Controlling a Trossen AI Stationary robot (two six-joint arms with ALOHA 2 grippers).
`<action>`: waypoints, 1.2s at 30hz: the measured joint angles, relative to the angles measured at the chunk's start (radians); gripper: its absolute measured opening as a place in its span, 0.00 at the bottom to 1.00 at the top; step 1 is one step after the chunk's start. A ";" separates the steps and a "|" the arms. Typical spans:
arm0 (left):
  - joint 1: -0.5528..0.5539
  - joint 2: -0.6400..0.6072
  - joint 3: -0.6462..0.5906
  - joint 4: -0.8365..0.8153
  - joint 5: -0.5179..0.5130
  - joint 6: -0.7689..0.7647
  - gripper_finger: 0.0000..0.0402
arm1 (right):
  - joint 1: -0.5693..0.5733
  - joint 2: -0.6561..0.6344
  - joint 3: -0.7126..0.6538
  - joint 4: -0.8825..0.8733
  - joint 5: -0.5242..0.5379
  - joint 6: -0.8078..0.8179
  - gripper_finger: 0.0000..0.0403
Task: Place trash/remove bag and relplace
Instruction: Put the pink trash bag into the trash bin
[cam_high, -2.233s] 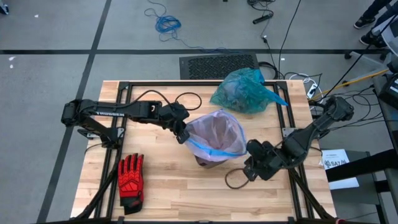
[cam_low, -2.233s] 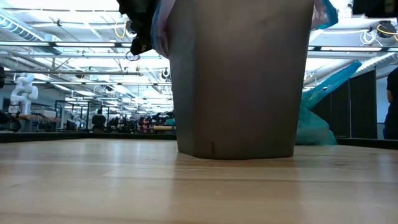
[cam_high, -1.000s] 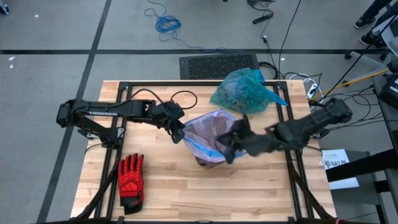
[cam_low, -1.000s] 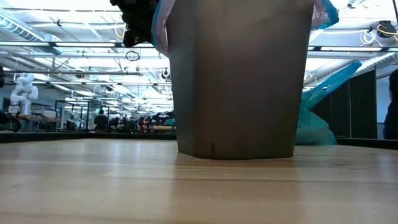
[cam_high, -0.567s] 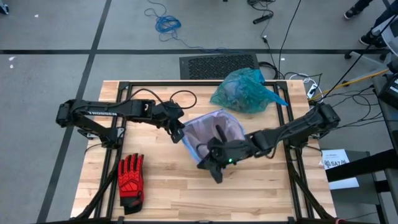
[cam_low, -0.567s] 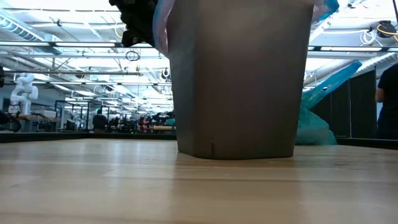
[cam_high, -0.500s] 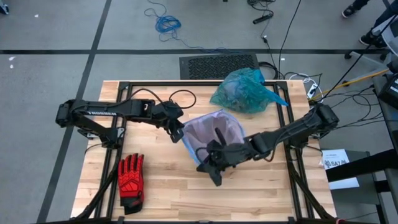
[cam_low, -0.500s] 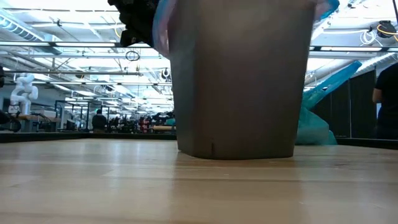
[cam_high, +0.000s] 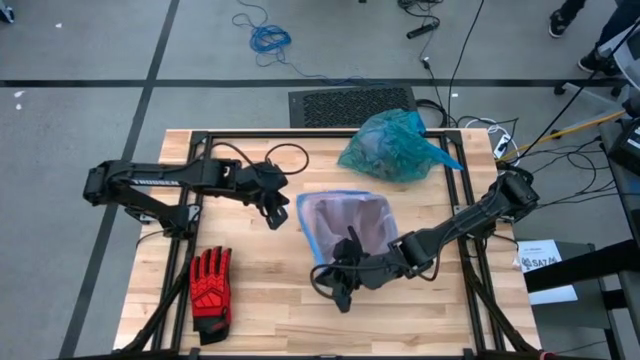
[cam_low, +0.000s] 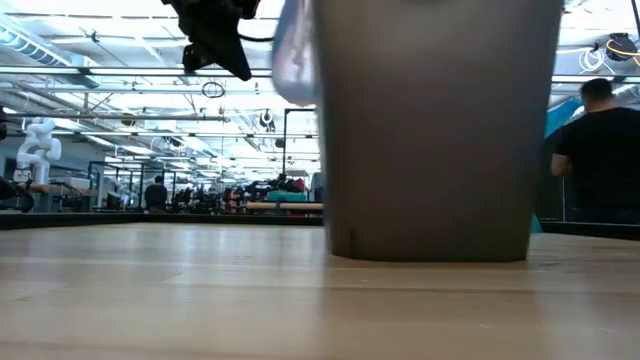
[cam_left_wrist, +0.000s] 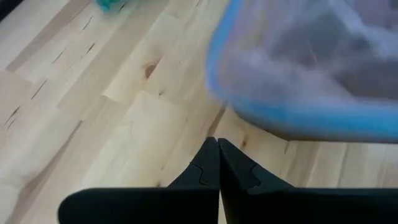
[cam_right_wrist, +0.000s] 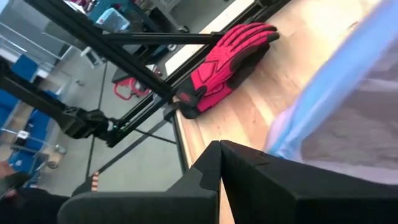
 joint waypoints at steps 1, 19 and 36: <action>0.000 -0.001 0.000 0.002 0.002 0.000 0.00 | 0.000 0.000 0.001 -0.002 0.006 -0.006 0.00; -0.061 -0.183 0.000 0.223 0.066 -0.009 0.00 | -0.034 -0.040 0.049 -0.004 0.048 -0.109 0.00; -0.101 -0.111 0.000 0.451 0.220 -0.040 0.00 | -0.100 -0.042 0.434 -0.946 -0.044 -0.101 0.00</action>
